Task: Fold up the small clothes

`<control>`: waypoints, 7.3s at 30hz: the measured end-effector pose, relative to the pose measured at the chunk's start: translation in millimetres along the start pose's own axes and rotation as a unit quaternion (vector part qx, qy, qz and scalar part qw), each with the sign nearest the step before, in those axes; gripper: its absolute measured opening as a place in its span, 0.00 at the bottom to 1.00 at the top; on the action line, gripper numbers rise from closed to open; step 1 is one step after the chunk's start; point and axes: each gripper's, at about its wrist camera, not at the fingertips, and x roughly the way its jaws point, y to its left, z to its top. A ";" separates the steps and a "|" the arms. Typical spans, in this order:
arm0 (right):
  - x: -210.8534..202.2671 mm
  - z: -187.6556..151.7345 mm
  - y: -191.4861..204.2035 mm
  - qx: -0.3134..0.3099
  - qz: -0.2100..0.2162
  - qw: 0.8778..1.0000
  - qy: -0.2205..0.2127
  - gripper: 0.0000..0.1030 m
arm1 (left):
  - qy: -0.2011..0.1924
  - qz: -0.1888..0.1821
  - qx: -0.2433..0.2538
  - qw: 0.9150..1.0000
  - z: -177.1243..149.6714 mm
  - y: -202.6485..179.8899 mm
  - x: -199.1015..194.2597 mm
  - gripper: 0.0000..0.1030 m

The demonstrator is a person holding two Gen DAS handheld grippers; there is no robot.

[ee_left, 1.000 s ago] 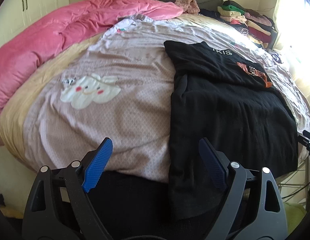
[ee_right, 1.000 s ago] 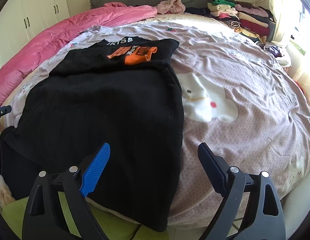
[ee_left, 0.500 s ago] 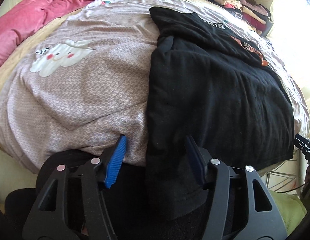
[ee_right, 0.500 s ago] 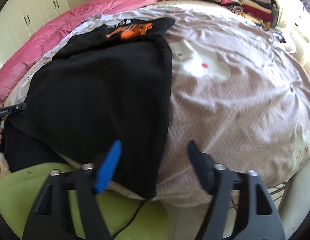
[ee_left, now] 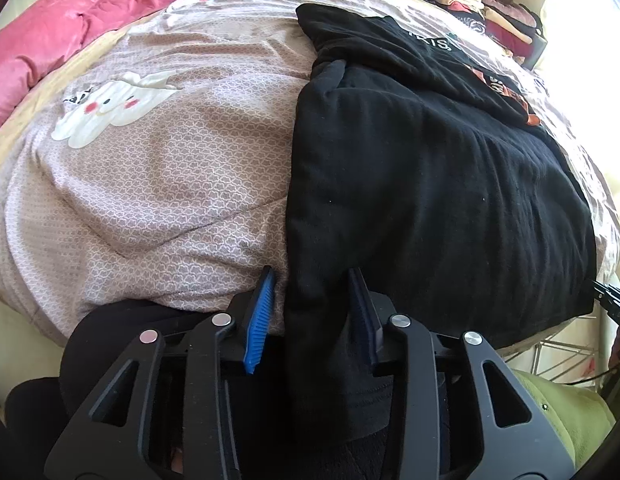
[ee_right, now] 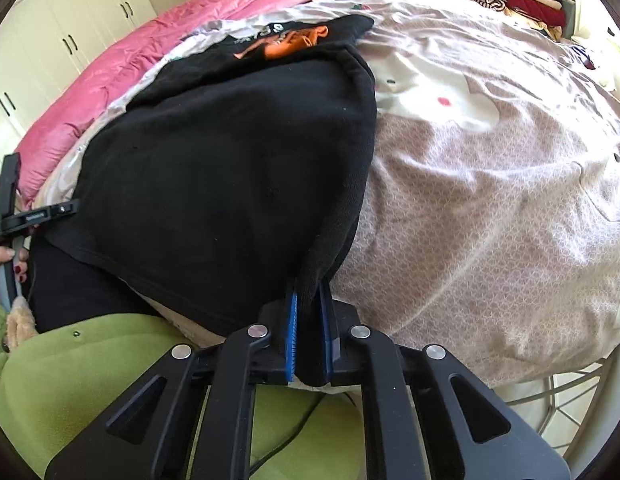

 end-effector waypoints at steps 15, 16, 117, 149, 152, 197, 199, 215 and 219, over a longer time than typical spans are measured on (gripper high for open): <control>-56.0 38.3 -3.5 -0.007 0.033 0.993 -0.117 0.08 | -0.054 -0.031 0.003 0.998 8.0 -6.4 -44.6 0.05; -59.3 43.2 -4.9 -0.006 0.034 0.991 -0.127 0.08 | -0.061 -0.038 0.002 0.997 12.3 -7.2 -49.8 0.05; 32.9 272.5 -53.3 0.090 0.021 0.972 -0.214 0.08 | -0.142 -0.073 -0.061 0.985 232.2 -5.2 18.8 0.02; 44.1 251.6 -25.2 0.037 -0.058 0.976 -0.208 0.40 | -0.156 -0.054 -0.037 0.986 229.4 -14.1 33.6 0.36; 46.0 242.0 -8.0 -0.005 -0.057 0.979 -0.194 0.41 | -0.169 -0.054 -0.028 0.984 219.3 -15.8 21.9 0.36; 111.7 297.2 -46.7 -0.007 -0.127 0.984 -0.125 0.54 | -0.121 -0.011 -0.079 0.989 238.2 21.3 80.0 0.55; 123.0 302.5 -40.0 -0.030 -0.129 0.984 -0.115 0.53 | -0.117 -0.009 -0.073 0.990 241.2 16.7 86.1 0.52; 113.7 310.5 -65.2 0.019 -0.136 0.980 -0.148 0.07 | -0.175 -0.005 -0.028 0.984 252.4 1.9 72.7 0.03; 138.0 306.0 -65.0 0.016 -0.156 0.982 -0.108 0.08 | -0.139 0.013 -0.032 0.990 250.5 6.4 96.2 0.04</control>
